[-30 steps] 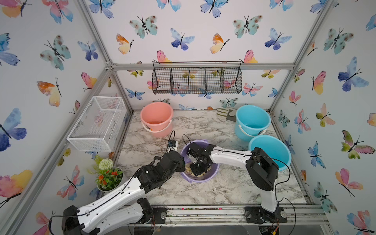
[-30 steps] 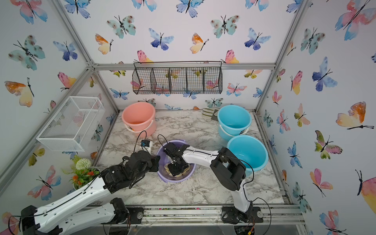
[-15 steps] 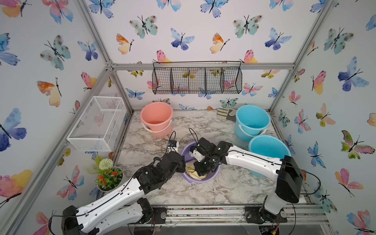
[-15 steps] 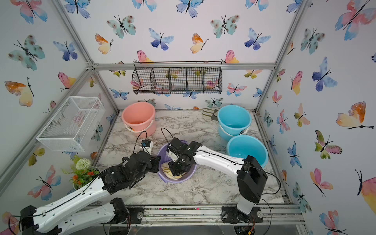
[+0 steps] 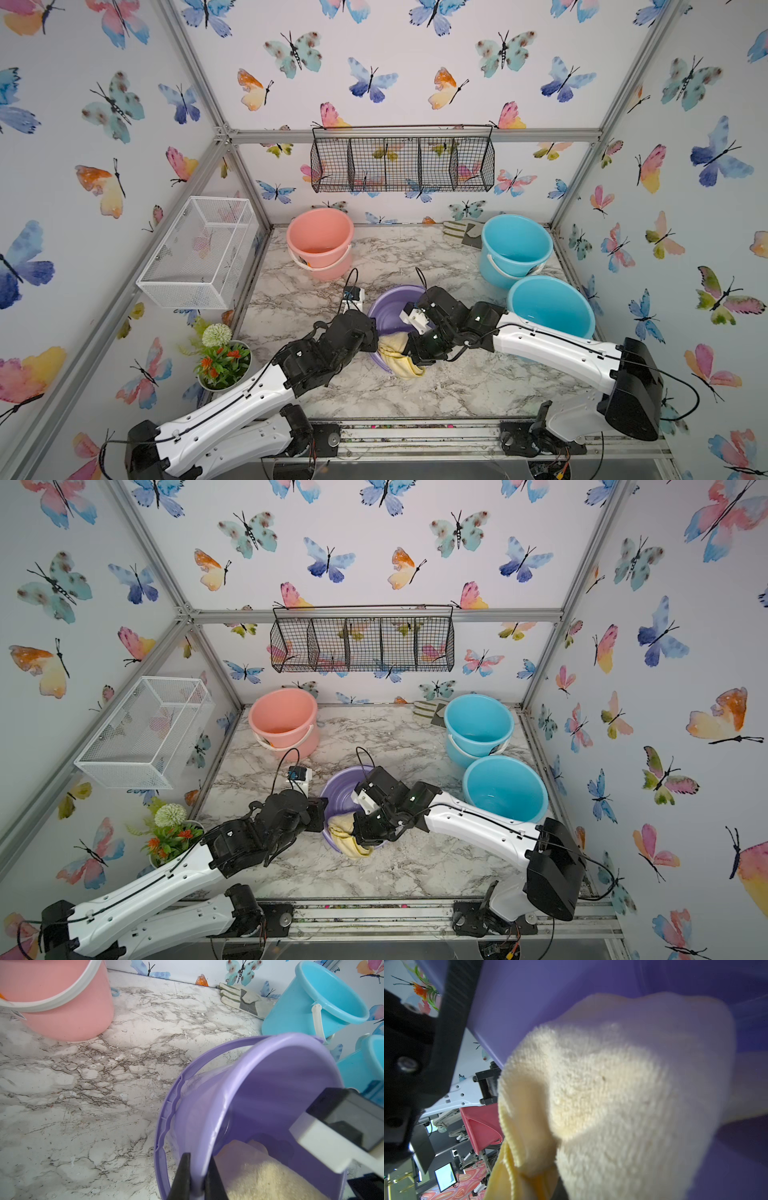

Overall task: Wipe the inside of the bucket with a cloth
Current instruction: Wipe the dirt from the inside of the bucket.

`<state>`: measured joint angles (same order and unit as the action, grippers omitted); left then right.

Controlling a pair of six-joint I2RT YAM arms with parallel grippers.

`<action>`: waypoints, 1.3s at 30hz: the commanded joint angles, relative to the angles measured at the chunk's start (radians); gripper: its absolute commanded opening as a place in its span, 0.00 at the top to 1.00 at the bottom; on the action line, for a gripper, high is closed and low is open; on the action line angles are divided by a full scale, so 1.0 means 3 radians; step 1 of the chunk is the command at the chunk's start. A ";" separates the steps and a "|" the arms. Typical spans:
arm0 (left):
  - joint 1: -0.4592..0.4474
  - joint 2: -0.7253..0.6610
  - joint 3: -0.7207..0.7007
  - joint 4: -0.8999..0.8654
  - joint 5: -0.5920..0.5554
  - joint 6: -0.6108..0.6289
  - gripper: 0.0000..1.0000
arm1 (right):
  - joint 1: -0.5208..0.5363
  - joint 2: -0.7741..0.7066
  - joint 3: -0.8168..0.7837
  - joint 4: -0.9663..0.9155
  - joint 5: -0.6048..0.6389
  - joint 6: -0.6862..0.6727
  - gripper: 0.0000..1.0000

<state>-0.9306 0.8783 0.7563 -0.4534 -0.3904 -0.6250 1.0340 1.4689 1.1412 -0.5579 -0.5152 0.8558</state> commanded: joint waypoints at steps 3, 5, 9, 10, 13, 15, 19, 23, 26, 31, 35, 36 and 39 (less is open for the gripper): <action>-0.0001 -0.0041 -0.0009 0.0160 -0.0054 -0.0018 1.00 | 0.0020 0.0183 0.0057 0.0292 0.0071 0.0191 0.98; -0.0002 -0.0049 -0.0008 0.0157 -0.0041 -0.0015 1.00 | 0.0020 0.0291 0.0109 0.0329 0.0114 0.0179 0.98; 0.0000 -0.0077 -0.0005 0.0141 -0.0050 -0.0004 1.00 | 0.0020 0.0508 0.0172 0.0408 0.0209 0.0150 0.98; 0.0001 -0.0083 -0.0004 0.0143 -0.0041 -0.0008 1.00 | 0.0020 0.0556 0.0176 0.0427 0.0235 0.0137 0.98; -0.0002 -0.0071 0.0005 0.0141 -0.0022 0.0009 1.00 | 0.0020 0.0753 0.0238 0.0403 0.0313 0.0048 0.98; -0.0003 -0.0067 0.0001 0.0143 -0.0006 0.0010 1.00 | 0.0020 0.0920 0.0265 0.0415 0.0282 -0.0013 0.98; -0.0002 -0.0080 0.0001 0.0140 0.0005 0.0009 1.00 | 0.0020 0.1214 0.0270 0.0509 0.0248 -0.0055 0.98; 0.0000 -0.0101 -0.0005 0.0115 -0.0003 0.0010 1.00 | 0.0020 0.1498 0.0374 0.0361 0.0482 -0.0180 0.98; -0.0001 -0.0116 -0.0012 0.0110 -0.0003 0.0009 1.00 | 0.0020 0.1689 0.0486 0.0189 0.0744 -0.0272 0.98; 0.0000 -0.0107 -0.0001 0.0102 0.0003 0.0008 1.00 | 0.0020 0.1902 0.0587 0.0049 0.1019 -0.0356 0.98; -0.0002 -0.0098 0.0000 0.0118 0.0001 0.0011 1.00 | 0.0020 0.1907 0.0609 0.0006 0.1158 -0.0352 0.98; -0.0001 -0.0100 0.0000 0.0120 0.0002 0.0010 1.00 | 0.0020 0.1886 0.0616 -0.0010 0.1182 -0.0361 0.98; -0.0002 -0.0089 -0.0010 0.0140 0.0001 -0.0002 1.00 | 0.0020 0.1779 0.0651 -0.0066 0.1124 -0.0428 0.98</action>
<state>-0.9237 0.8566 0.7532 -0.4866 -0.3954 -0.6479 1.0267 1.9762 1.3476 -0.4797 -0.2192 0.7731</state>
